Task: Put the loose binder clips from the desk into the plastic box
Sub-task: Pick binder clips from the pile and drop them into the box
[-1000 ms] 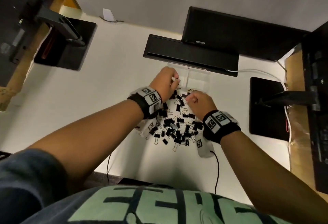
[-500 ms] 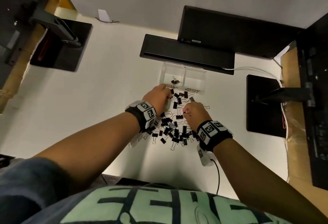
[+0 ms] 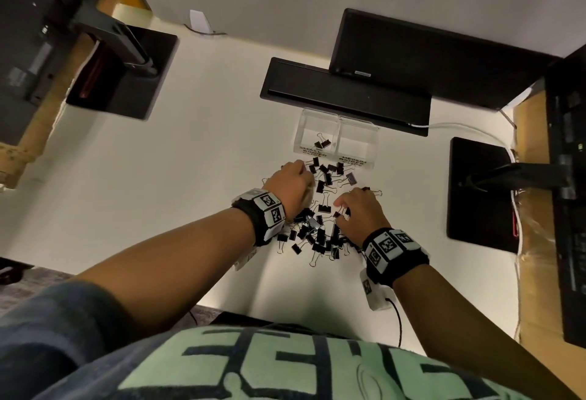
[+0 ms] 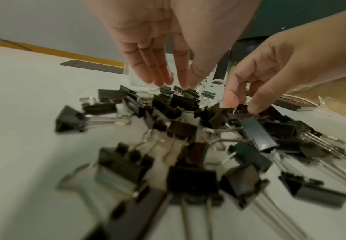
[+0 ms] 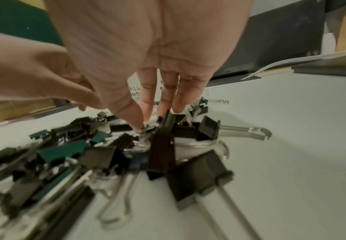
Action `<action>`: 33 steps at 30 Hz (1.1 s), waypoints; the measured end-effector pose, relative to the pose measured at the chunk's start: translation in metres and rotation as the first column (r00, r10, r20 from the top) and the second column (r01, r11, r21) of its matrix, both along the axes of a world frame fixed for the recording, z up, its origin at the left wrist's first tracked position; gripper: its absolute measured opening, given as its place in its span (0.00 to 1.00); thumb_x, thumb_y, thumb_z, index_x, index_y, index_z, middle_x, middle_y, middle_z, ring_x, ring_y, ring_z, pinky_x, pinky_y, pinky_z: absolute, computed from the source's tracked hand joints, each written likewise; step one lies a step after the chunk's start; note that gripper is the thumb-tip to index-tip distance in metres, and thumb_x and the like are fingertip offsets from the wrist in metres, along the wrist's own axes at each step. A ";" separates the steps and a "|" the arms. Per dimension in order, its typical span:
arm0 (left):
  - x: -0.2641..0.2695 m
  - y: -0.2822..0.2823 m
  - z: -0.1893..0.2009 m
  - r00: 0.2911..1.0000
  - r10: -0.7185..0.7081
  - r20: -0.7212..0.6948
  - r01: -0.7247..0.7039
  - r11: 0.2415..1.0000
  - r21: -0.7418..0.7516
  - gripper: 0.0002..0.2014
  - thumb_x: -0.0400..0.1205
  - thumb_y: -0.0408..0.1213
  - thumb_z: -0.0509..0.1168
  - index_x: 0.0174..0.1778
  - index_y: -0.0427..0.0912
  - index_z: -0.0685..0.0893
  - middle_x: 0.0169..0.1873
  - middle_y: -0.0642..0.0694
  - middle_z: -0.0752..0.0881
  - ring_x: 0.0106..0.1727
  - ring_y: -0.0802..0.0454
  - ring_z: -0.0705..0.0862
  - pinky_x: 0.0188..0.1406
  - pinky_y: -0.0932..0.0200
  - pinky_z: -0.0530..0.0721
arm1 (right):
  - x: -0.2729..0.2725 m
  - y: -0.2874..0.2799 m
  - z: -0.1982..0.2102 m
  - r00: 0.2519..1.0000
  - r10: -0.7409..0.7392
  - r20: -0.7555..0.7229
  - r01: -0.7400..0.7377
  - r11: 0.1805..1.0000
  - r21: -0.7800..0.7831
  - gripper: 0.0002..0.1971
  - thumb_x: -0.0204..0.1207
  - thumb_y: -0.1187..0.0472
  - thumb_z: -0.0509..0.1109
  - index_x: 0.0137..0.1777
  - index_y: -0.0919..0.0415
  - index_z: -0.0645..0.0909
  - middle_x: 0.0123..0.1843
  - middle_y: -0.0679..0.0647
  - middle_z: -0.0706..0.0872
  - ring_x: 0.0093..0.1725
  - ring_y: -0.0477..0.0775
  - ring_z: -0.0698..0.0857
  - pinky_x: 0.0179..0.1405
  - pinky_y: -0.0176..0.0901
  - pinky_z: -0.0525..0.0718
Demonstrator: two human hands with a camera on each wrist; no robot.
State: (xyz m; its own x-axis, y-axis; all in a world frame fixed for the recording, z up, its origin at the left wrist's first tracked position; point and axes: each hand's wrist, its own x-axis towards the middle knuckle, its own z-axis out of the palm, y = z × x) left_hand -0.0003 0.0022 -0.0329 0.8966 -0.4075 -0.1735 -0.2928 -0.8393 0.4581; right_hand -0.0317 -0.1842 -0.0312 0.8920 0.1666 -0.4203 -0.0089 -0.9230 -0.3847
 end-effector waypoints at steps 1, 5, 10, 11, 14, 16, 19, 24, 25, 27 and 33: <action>0.000 -0.004 0.001 1.000 -0.027 -0.004 0.027 0.999 0.017 0.11 0.81 0.37 0.62 0.58 0.40 0.82 0.56 0.41 0.78 0.56 0.44 0.77 0.50 0.51 0.81 | -0.002 -0.001 -0.001 1.000 0.018 -0.001 -0.018 1.000 -0.008 0.13 0.74 0.61 0.68 0.58 0.55 0.81 0.59 0.52 0.79 0.65 0.55 0.72 0.66 0.47 0.73; 0.002 -0.012 -0.002 0.996 0.078 0.035 -0.080 0.995 0.052 0.14 0.81 0.35 0.62 0.61 0.38 0.81 0.56 0.38 0.79 0.57 0.39 0.78 0.49 0.48 0.80 | 0.000 0.001 0.000 1.000 0.010 0.009 -0.010 1.000 0.010 0.11 0.77 0.64 0.65 0.57 0.57 0.82 0.57 0.53 0.80 0.63 0.55 0.72 0.63 0.46 0.74; 0.014 -0.004 -0.003 0.983 0.125 -0.132 -0.108 0.986 0.129 0.17 0.76 0.30 0.66 0.62 0.41 0.79 0.58 0.41 0.76 0.60 0.42 0.76 0.53 0.50 0.79 | 0.004 0.003 0.004 0.999 -0.049 0.003 0.049 0.997 0.054 0.10 0.76 0.64 0.64 0.55 0.60 0.81 0.53 0.54 0.79 0.60 0.55 0.74 0.57 0.45 0.76; 0.015 -0.003 -0.002 0.986 0.105 -0.131 -0.087 0.987 0.137 0.15 0.77 0.30 0.65 0.60 0.41 0.80 0.58 0.41 0.76 0.60 0.42 0.76 0.52 0.51 0.78 | 0.004 0.003 0.005 0.998 -0.068 0.010 0.068 0.995 0.069 0.10 0.76 0.64 0.64 0.56 0.60 0.81 0.54 0.54 0.80 0.60 0.54 0.75 0.57 0.45 0.76; 0.016 -0.003 -0.003 0.991 0.051 -0.126 -0.030 0.985 0.169 0.13 0.77 0.29 0.64 0.58 0.38 0.80 0.57 0.41 0.76 0.60 0.42 0.76 0.47 0.53 0.76 | 0.004 0.001 0.009 0.987 -0.156 0.032 0.149 0.976 0.157 0.13 0.76 0.65 0.63 0.58 0.60 0.83 0.53 0.55 0.79 0.54 0.53 0.78 0.56 0.46 0.79; 0.014 -0.002 -0.005 0.992 0.036 -0.117 -0.014 0.984 0.178 0.12 0.78 0.30 0.65 0.58 0.38 0.78 0.57 0.40 0.75 0.58 0.42 0.76 0.45 0.54 0.75 | 0.005 -0.002 0.010 0.971 -0.234 0.047 0.217 0.949 0.230 0.11 0.76 0.66 0.63 0.54 0.61 0.85 0.49 0.54 0.78 0.48 0.51 0.79 0.54 0.45 0.80; 0.011 0.000 -0.006 0.993 0.033 -0.117 -0.014 0.987 0.160 0.11 0.81 0.35 0.62 0.58 0.36 0.77 0.58 0.39 0.75 0.59 0.41 0.76 0.49 0.49 0.80 | 0.007 -0.003 0.007 0.932 -0.359 0.050 0.329 0.897 0.295 0.07 0.74 0.66 0.66 0.47 0.61 0.86 0.47 0.54 0.79 0.41 0.47 0.78 0.50 0.40 0.81; 0.009 0.002 -0.001 0.996 0.057 -0.075 -0.048 0.992 0.120 0.12 0.82 0.36 0.59 0.59 0.35 0.76 0.59 0.39 0.74 0.59 0.42 0.76 0.50 0.51 0.78 | 0.015 -0.003 0.015 0.763 -0.625 -0.165 0.611 0.613 0.501 0.03 0.72 0.65 0.70 0.44 0.58 0.83 0.43 0.56 0.87 0.38 0.51 0.83 0.42 0.44 0.85; 0.008 0.002 0.001 0.997 0.063 -0.046 -0.058 0.993 0.102 0.12 0.83 0.37 0.58 0.59 0.35 0.76 0.59 0.40 0.75 0.58 0.42 0.76 0.49 0.52 0.77 | 0.019 -0.001 0.017 0.757 -0.629 -0.179 0.616 0.595 0.516 0.03 0.73 0.65 0.70 0.44 0.58 0.83 0.44 0.57 0.87 0.38 0.52 0.83 0.41 0.45 0.85; 0.009 0.002 0.005 0.991 0.127 -0.038 -0.126 0.991 0.033 0.11 0.83 0.38 0.56 0.57 0.36 0.77 0.57 0.42 0.76 0.57 0.44 0.76 0.49 0.54 0.76 | 0.028 0.004 0.019 0.791 -0.591 -0.160 0.578 0.635 0.513 0.06 0.75 0.67 0.66 0.45 0.56 0.82 0.45 0.57 0.88 0.36 0.50 0.82 0.38 0.43 0.82; 0.020 -0.004 0.019 0.918 0.343 -0.198 -0.368 0.923 -0.111 0.10 0.84 0.35 0.55 0.52 0.34 0.79 0.49 0.38 0.83 0.49 0.41 0.82 0.50 0.48 0.80 | 0.049 0.034 0.020 0.963 -0.246 -0.105 0.264 0.938 0.223 0.21 0.82 0.68 0.54 0.69 0.47 0.75 0.52 0.56 0.85 0.29 0.51 0.78 0.29 0.42 0.79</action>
